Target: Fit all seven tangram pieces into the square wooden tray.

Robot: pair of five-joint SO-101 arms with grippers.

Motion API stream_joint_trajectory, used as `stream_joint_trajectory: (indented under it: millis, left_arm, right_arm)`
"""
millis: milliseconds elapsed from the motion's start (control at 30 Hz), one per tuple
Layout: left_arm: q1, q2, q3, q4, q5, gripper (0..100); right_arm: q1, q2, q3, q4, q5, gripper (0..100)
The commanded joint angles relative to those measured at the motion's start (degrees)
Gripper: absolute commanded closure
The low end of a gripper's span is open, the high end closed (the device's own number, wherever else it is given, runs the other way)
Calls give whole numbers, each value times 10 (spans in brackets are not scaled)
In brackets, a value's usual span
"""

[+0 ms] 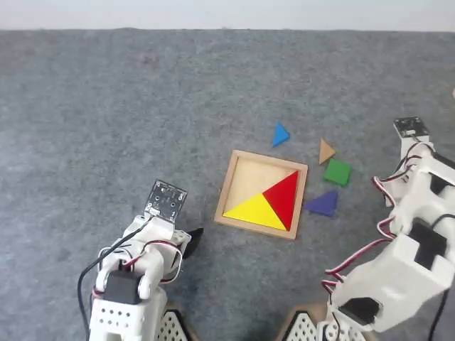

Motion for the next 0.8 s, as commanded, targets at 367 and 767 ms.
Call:
stream_joint_trajectory:
  millis: [367,767]
  left_arm:
    - [4,-10,-7,3,4,720]
    - [4,-10,-7,3,4,720]
  right_arm:
    - [5,-64,18,-12,23,772]
    - [-25,21,11,-36,55,897]
